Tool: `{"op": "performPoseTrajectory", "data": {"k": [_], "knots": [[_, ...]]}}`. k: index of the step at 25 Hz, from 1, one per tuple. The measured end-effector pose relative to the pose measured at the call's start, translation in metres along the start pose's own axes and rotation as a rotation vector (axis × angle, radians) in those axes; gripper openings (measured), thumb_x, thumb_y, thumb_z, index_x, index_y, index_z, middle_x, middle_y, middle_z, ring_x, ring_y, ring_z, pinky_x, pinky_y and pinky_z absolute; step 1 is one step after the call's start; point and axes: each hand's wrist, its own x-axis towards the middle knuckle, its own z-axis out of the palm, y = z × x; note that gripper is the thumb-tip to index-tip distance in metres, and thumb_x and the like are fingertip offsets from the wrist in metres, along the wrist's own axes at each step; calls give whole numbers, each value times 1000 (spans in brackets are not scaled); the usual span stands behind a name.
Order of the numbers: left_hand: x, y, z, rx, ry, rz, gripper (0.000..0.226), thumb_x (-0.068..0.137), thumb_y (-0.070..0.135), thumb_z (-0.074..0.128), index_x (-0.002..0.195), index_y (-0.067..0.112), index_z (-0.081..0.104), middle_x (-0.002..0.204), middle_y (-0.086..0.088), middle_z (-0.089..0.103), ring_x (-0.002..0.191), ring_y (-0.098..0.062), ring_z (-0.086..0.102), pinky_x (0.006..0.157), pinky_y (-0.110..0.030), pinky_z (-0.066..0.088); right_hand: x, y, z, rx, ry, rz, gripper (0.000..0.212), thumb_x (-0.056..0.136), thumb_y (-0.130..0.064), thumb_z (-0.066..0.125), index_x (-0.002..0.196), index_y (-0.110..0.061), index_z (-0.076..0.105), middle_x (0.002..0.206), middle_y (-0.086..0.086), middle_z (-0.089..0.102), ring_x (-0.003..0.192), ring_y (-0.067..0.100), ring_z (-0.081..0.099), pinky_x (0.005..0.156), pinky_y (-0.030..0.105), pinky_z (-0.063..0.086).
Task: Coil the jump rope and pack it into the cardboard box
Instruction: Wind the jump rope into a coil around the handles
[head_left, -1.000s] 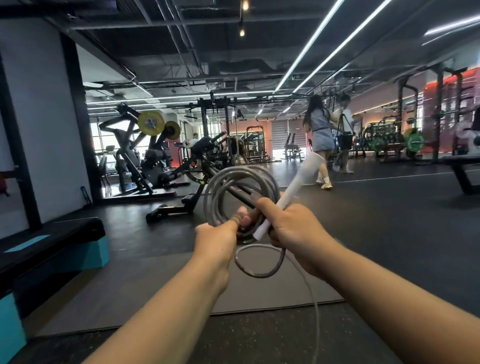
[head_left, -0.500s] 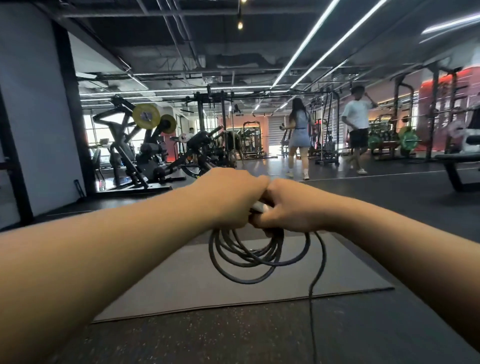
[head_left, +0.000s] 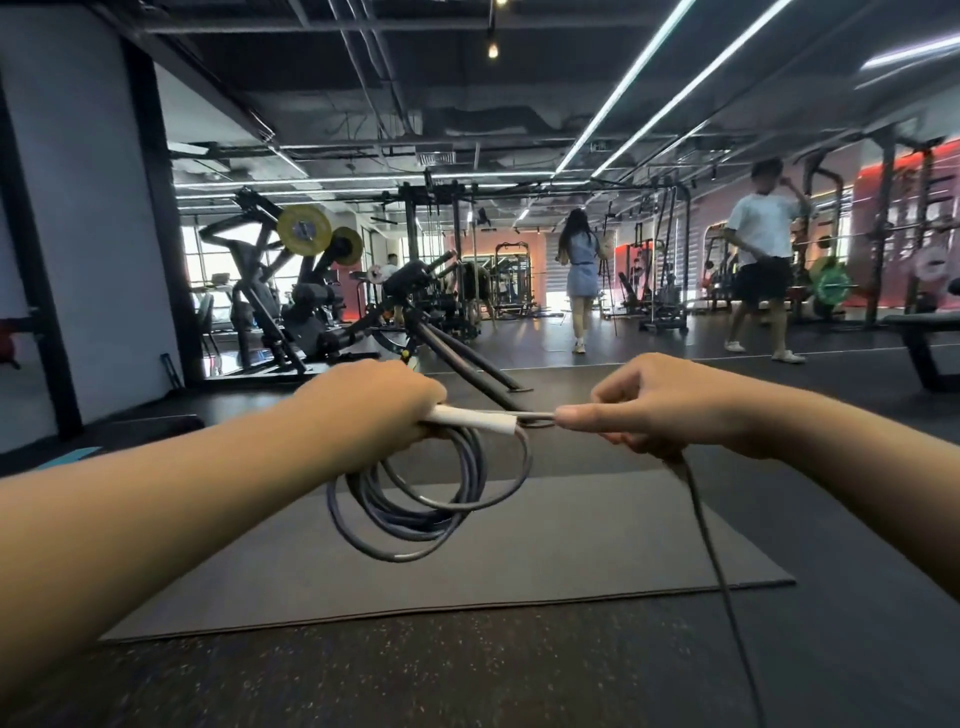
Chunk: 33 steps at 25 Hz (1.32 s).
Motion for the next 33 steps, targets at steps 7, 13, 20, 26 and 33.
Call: {"op": "performPoseTrajectory", "data": {"k": [7, 13, 20, 26, 33], "knots": [[-28, -59, 32, -53, -52, -555, 27, 97, 41, 54, 93, 17, 65, 73, 2, 56, 68, -22, 60, 62, -30, 51, -20, 45, -11, 59, 235, 145, 60, 83, -68, 64, 57, -17, 46, 53, 11, 37, 45, 23, 39, 47, 27, 37], [5, 13, 31, -1746, 7, -873, 34, 98, 34, 58, 69, 18, 49, 49, 3, 44, 39, -15, 40, 50, -24, 32, 19, 29, 51, 697, 117, 11, 46, 100, -53, 50, 98, -10, 65, 66, -2, 29, 55, 14, 19, 51, 31, 16], [28, 72, -1, -2424, -71, -1041, 61, 99, 59, 40, 63, 10, 51, 56, -6, 58, 46, -21, 56, 53, -31, 42, 26, 7, 118, 752, 176, -239, 64, 69, -73, 73, 117, -31, 65, 71, -16, 52, 59, 3, 38, 52, 21, 34], [35, 75, -8, -2471, -40, -1219, 79, 94, 63, 50, 39, 7, 50, 48, -8, 58, 62, -25, 56, 80, -37, 47, 30, -5, 137, 899, 438, -375, 26, 92, -10, 72, 117, -18, 70, 86, -8, 77, 72, 3, 69, 62, 18, 53], [28, 85, 7, -2528, -94, -1204, 41, 96, 55, 53, 81, 20, 68, 108, -2, 73, 111, -28, 68, 86, -36, 51, 28, -19, 148, 1141, 527, -296, 27, 89, -18, 74, 111, -4, 73, 88, 17, 77, 78, 21, 68, 59, 29, 57]]}}
